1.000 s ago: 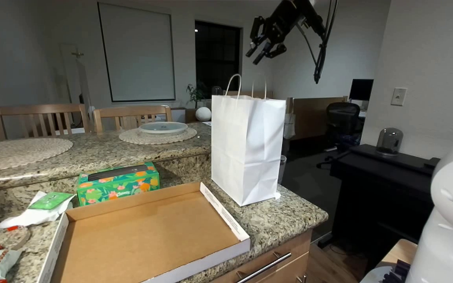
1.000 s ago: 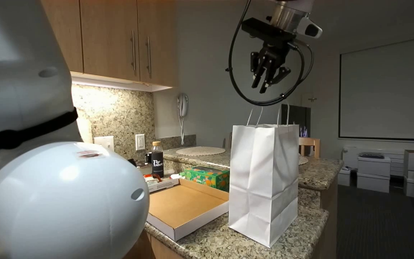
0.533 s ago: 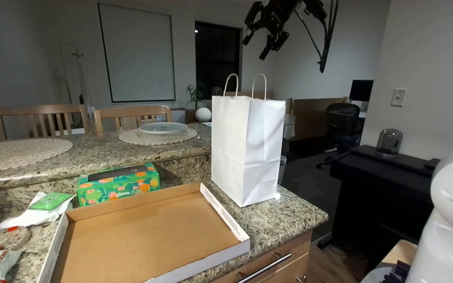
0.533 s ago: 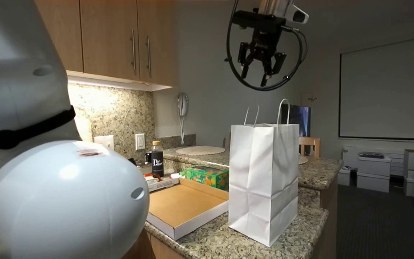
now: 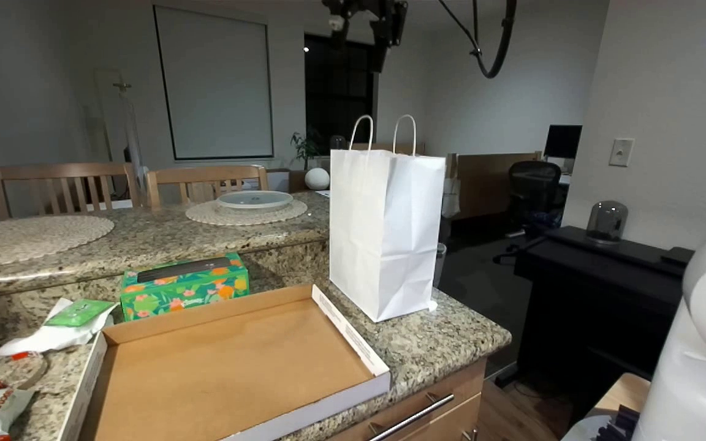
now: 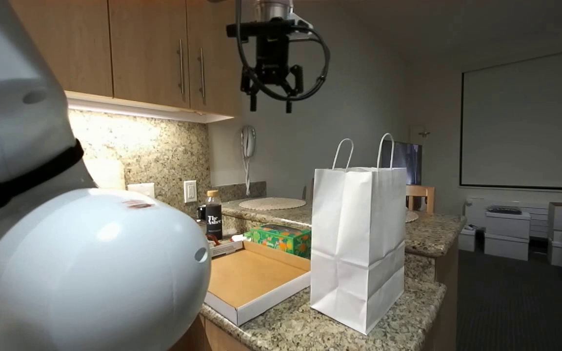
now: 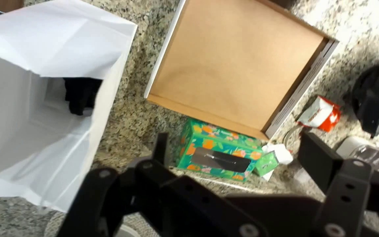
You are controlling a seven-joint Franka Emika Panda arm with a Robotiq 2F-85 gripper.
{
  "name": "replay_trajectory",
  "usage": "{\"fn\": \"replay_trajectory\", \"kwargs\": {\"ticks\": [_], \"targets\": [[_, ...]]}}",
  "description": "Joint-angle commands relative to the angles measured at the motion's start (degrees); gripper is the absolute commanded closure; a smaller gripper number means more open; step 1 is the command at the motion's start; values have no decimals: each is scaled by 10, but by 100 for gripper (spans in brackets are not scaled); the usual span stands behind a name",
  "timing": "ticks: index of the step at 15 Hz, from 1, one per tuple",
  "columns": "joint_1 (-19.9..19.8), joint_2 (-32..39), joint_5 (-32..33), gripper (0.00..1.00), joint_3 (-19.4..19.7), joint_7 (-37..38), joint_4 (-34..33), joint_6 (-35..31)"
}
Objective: Put the socks inside the white bag
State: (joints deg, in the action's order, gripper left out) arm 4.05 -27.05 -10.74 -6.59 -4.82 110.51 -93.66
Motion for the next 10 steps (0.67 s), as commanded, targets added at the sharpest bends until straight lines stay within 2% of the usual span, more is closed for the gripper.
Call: {"fn": "replay_trajectory", "kwargs": {"ticks": [1, 5, 10], "targets": [[33, -13, 20, 0, -53, 63, 33, 33], [40, -24, 8, 0, -77, 157, 84, 33], [43, -51, -9, 0, -72, 197, 130, 13]]}}
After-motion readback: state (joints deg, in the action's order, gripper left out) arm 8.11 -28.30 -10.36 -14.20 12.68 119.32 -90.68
